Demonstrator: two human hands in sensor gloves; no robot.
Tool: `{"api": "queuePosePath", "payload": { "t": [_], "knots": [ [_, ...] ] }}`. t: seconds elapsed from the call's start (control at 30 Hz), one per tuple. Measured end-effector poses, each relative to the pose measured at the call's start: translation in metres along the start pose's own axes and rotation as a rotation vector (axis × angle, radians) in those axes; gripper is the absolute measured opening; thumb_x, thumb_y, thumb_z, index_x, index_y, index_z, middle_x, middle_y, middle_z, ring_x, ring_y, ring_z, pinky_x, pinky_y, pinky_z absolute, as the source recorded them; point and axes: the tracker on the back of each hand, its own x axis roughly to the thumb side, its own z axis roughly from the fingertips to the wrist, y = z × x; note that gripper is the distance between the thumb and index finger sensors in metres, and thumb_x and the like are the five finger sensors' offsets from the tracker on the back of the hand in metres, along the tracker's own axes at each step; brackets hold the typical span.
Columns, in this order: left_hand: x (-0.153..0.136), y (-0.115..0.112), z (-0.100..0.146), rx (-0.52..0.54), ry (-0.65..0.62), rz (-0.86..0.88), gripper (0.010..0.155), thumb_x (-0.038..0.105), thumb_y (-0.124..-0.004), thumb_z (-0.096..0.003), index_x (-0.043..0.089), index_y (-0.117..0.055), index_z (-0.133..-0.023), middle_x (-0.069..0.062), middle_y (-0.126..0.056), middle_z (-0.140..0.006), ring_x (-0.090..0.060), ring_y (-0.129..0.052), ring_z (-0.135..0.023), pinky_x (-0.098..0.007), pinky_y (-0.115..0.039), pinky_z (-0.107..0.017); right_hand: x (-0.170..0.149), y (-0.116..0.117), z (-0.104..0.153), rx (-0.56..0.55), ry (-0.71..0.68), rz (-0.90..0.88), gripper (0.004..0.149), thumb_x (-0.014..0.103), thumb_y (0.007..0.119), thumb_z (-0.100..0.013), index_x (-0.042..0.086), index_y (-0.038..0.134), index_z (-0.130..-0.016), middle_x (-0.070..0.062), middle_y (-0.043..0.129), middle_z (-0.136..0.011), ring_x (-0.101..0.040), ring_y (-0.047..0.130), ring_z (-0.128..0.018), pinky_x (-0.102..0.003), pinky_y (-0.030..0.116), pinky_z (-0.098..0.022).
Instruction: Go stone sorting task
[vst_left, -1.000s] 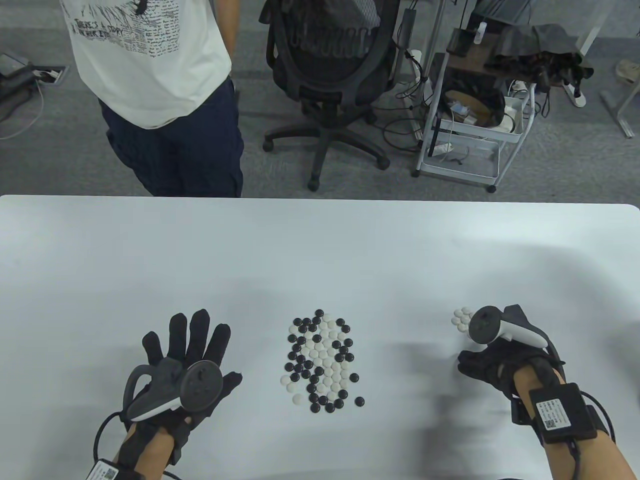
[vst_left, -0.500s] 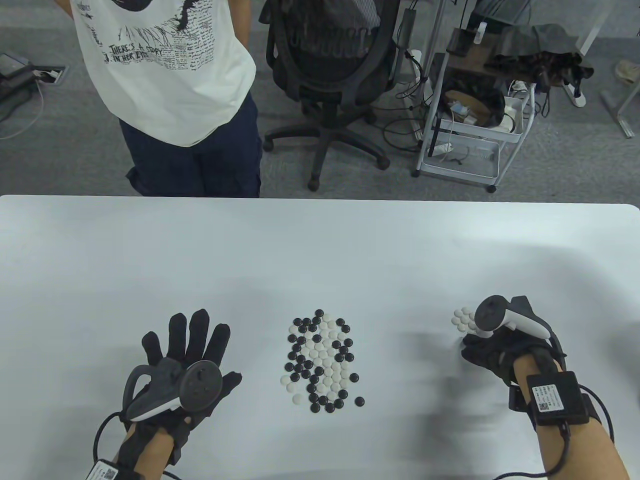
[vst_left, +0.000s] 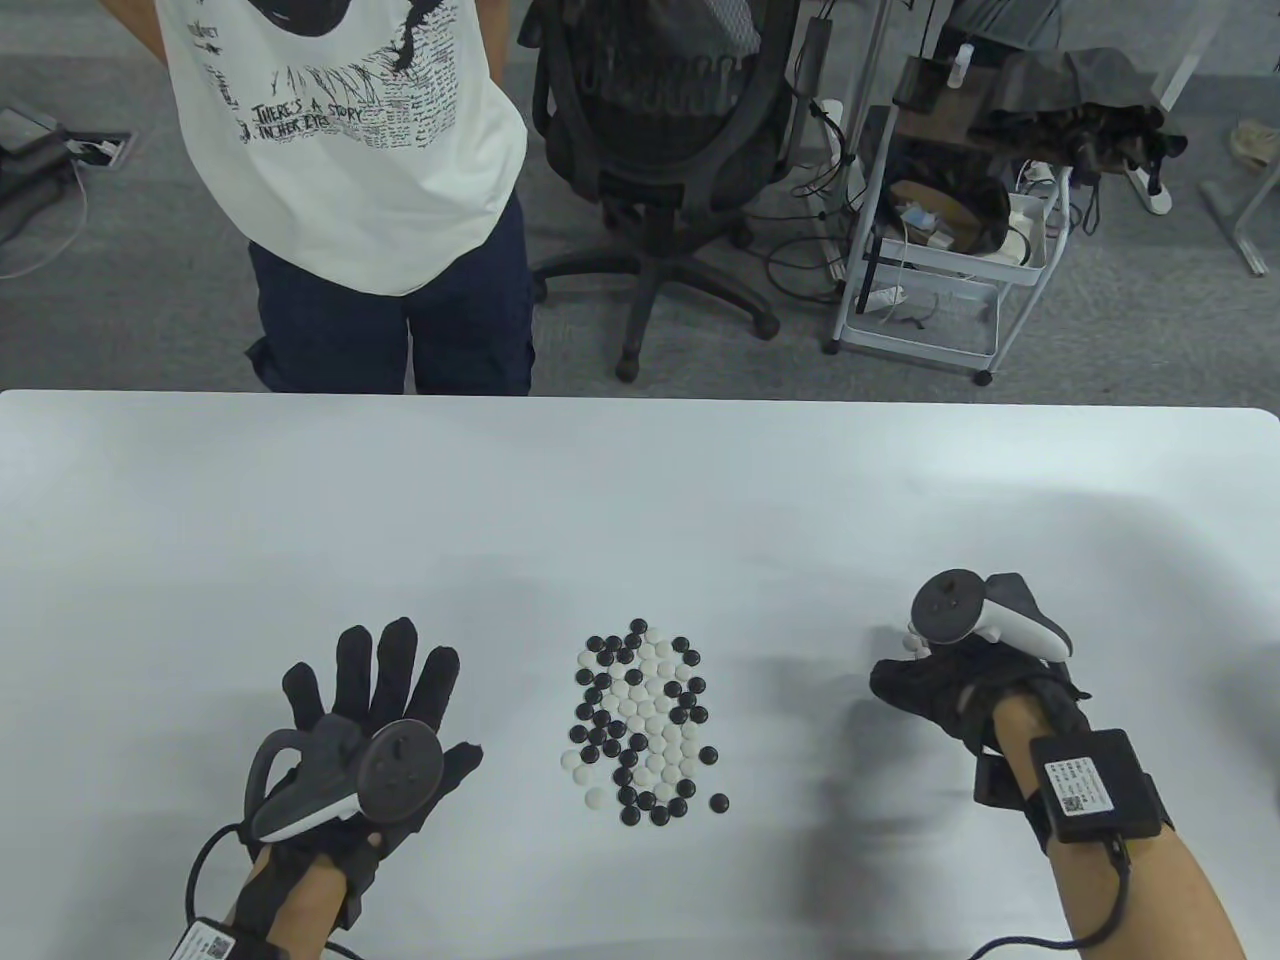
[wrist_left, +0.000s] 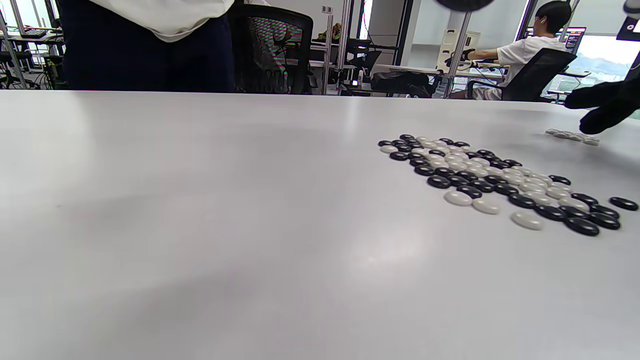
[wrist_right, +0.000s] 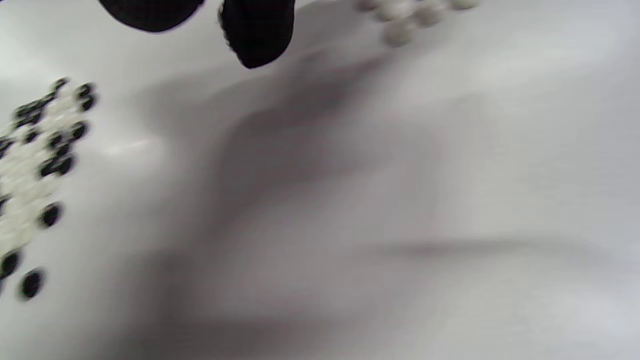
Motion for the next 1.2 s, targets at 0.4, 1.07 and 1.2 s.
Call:
{"api": "queuePosePath", "payload": {
  "t": [0.4,1.07,1.2],
  "knots": [
    [0.001,0.001,0.001,0.007,-0.011,0.001,0.078,0.054,-0.044,-0.0634,0.011,-0.011,-0.119,-0.035,0.009,-0.117,-0.064,0.008,-0.098,-0.086,0.0,-0.051,0.115,0.04,-0.026,0.13,-0.241,0.164,0.06,0.05,0.053,-0.055,0.024,0.056,-0.11,-0.023,-0.005,-0.108,-0.055,-0.013,-0.088,-0.082,0.007,-0.056],
    [0.001,0.004,0.004,0.027,-0.015,0.01,0.078,0.054,-0.044,-0.0634,0.011,-0.011,-0.119,-0.035,0.009,-0.117,-0.064,0.008,-0.098,-0.086,0.0,-0.052,0.11,0.044,-0.043,0.152,-0.191,0.216,0.06,0.051,0.05,-0.054,0.028,0.053,-0.109,-0.022,-0.004,-0.109,-0.054,-0.013,-0.088,-0.082,0.007,-0.056],
    [0.001,0.004,0.004,0.028,-0.015,0.007,0.078,0.054,-0.044,-0.0635,0.011,-0.011,-0.119,-0.034,0.009,-0.117,-0.064,0.008,-0.098,-0.086,0.0,-0.052,0.078,0.026,-0.038,0.123,-0.066,0.22,0.059,0.052,0.051,-0.054,0.028,0.056,-0.108,-0.022,-0.001,-0.11,-0.054,-0.012,-0.089,-0.082,0.007,-0.056]
  ]
}}
